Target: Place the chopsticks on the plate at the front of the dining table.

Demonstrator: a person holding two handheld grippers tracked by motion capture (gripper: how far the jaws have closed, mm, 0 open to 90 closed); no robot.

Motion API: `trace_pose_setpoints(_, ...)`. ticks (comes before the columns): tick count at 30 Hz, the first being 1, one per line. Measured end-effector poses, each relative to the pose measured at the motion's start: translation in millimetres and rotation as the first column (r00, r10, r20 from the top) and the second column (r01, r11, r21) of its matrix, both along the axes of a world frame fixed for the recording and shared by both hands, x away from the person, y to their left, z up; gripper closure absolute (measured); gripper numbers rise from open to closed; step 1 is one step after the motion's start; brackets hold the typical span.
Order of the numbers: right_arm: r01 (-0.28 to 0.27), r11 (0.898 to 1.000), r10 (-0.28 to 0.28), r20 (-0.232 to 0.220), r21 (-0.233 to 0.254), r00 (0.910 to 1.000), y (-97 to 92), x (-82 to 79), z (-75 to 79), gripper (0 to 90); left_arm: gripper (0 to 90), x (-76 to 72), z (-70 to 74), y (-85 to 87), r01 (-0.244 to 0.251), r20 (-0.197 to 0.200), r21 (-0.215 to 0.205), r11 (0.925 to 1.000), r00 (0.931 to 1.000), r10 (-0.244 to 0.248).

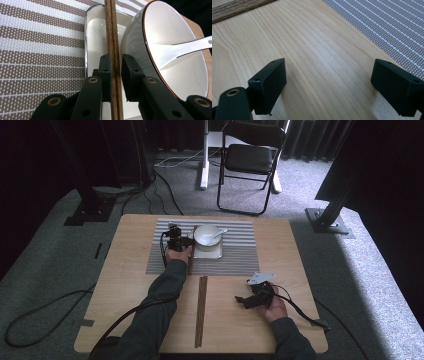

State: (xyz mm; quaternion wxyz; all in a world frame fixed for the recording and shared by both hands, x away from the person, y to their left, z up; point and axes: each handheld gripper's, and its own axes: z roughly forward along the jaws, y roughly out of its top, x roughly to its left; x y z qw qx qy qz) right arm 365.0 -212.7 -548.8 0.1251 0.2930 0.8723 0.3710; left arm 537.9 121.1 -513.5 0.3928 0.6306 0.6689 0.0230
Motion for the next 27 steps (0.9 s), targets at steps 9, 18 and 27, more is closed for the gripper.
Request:
trace_pose_setpoints(9, 0.003, 1.000, -0.003, -0.001, 0.000, 1.0000, 0.1, -0.3, 0.0, 12.3, 74.7, -5.4, 1.2, 3.7, 0.009, 0.015, -0.005, 0.9999, 0.9998, -0.009)
trace_pose_setpoints(18, 0.004, 1.000, -0.004, 0.000, 0.000, 1.0000, 0.1, -0.3, 0.0, 12.3, 70.0, -25.1, 7.9, 19.4, 0.019, 0.052, 0.005, 0.9998, 0.9985, -0.019)
trace_pose_setpoints(27, 0.004, 1.000, -0.004, -0.001, 0.000, 1.0000, 0.1, -0.3, 0.0, 12.3, 63.2, -54.6, 7.5, 22.2, 0.084, 0.107, 0.045, 0.9955, 0.9903, -0.088)
